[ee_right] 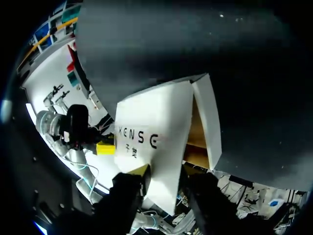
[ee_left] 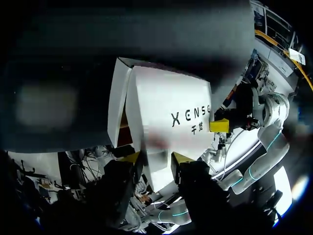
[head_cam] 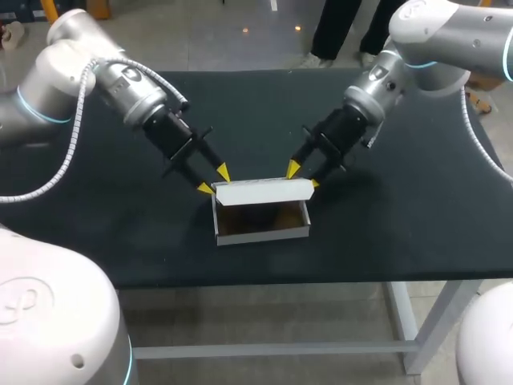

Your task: Assemble the packaging by folding the flat box into shape, placing the metal phone stand inside, and closing the box properly

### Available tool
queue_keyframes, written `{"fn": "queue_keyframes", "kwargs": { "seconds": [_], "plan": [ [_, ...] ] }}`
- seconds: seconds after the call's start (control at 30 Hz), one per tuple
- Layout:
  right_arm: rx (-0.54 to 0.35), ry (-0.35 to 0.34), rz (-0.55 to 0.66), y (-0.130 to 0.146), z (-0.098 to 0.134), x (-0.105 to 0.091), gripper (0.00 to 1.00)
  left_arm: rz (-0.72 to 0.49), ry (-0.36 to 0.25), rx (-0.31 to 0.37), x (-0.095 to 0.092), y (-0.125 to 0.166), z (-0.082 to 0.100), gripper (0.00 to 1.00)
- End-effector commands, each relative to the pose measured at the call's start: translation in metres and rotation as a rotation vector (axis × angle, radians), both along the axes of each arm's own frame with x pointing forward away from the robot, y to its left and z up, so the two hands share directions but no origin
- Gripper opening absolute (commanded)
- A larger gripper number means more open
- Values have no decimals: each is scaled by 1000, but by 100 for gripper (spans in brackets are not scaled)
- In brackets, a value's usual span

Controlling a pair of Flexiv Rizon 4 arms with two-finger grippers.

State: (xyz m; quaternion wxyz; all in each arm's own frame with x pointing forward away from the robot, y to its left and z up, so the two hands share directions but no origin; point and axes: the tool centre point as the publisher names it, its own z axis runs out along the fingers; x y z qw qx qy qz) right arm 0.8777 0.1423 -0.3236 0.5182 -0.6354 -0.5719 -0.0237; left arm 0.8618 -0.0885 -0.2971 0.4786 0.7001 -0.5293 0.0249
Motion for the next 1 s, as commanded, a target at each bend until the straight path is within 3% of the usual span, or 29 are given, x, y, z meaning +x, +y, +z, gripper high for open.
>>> {"fn": "queue_keyframes", "kwargs": {
  "seconds": [0.03, 0.77, 1.0],
  "plan": [
    [4, 13, 15, 7, -1, 6, 43, 8, 5, -22, 4, -4, -3, 40],
    [0, 22, 30, 14, -4, 10, 43, 110, -13, -146, 1, -3, -6, 39],
    [-1, 21, 31, 14, -4, 9, 42, 141, -25, -180, 2, -1, -7, 33]
  ]
}}
